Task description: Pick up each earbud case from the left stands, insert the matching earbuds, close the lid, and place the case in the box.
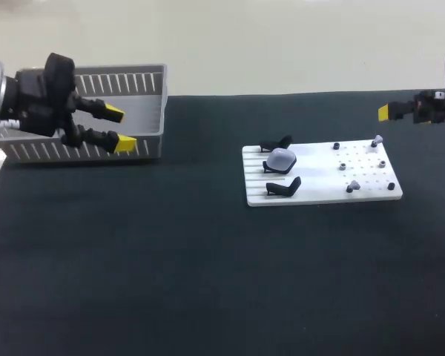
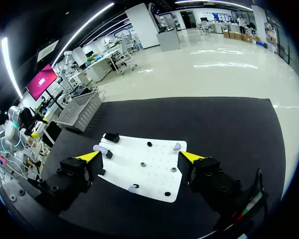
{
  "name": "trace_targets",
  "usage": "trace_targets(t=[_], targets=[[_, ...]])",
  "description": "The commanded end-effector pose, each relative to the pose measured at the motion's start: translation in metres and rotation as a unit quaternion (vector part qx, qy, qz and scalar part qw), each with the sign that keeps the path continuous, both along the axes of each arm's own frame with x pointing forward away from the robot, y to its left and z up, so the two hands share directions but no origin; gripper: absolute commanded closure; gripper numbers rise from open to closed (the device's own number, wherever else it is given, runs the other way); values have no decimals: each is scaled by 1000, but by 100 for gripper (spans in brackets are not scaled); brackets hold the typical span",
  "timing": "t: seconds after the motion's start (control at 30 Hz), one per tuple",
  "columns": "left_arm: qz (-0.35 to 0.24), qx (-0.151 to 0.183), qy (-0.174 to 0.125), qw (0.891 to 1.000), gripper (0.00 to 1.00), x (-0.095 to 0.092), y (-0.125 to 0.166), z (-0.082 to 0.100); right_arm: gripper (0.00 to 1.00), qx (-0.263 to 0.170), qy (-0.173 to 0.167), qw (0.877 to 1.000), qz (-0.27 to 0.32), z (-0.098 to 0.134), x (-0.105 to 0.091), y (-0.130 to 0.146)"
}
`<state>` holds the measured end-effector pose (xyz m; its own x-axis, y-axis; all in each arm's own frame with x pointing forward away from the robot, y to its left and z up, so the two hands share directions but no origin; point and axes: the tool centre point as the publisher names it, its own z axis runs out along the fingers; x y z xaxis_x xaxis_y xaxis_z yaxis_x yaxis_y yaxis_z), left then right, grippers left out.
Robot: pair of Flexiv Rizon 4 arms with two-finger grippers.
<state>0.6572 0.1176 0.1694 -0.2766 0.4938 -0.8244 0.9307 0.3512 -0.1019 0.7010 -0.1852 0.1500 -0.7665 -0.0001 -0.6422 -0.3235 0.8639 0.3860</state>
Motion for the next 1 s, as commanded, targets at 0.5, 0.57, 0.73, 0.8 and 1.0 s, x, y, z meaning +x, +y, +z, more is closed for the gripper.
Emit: trace_targets(t=[0.5, 0.57, 0.73, 0.8, 1.0], targets=[[-132, -2, -43, 990, 0, 16, -60, -23, 0, 0, 0, 1000, 0, 0, 0, 0], [-132, -2, -43, 990, 0, 16, -60, -23, 0, 0, 0, 1000, 0, 0, 0, 0], [-132, -2, -43, 990, 0, 16, -60, -23, 0, 0, 0, 1000, 0, 0, 0, 0], [-132, -2, -43, 990, 0, 16, -60, -23, 0, 0, 0, 1000, 0, 0, 0, 0], [-132, -2, -43, 990, 0, 16, -60, -23, 0, 0, 0, 1000, 0, 0, 0, 0]])
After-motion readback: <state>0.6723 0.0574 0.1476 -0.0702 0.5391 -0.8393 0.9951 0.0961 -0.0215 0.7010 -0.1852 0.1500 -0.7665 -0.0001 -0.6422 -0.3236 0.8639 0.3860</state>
